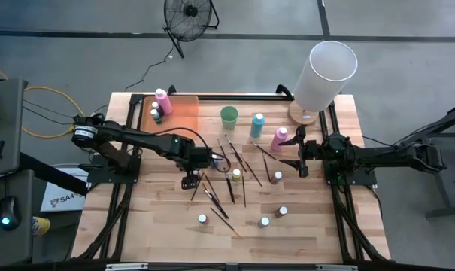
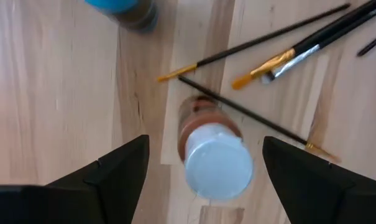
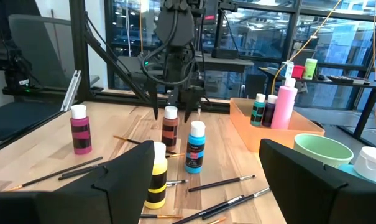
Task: Pick & Place Paint Supplies
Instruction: Put the brown paint bottle into the orange bin
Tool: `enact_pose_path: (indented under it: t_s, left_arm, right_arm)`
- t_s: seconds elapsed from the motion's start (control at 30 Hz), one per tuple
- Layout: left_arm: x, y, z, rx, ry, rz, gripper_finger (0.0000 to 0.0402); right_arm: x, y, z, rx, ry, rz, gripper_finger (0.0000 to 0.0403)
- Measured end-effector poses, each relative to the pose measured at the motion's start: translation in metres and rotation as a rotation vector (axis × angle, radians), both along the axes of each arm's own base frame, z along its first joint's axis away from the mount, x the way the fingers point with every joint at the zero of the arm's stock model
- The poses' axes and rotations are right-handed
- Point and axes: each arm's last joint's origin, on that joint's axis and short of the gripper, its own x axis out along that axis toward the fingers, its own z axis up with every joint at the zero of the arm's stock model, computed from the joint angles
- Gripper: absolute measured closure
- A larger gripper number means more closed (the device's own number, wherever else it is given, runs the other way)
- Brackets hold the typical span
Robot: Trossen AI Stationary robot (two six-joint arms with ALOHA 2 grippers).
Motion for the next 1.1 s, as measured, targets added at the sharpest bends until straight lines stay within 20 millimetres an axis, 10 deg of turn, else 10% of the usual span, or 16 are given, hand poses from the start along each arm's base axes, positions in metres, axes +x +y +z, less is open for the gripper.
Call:
enact_pose_path:
  t_s: [0.6,1.1]
  left_arm:
    - [0.002,0.0,0.001,-0.016,-0.02,0.05,0.0277]
    - [-0.007,0.02,0.027,-0.015,0.069,0.392,0.0277]
  right_arm:
    - [0.0,0.0,0.0,0.0,-0.001,0.0,0.0117]
    - [0.0,0.0,0.0,0.0,-0.001,0.0,0.0117]
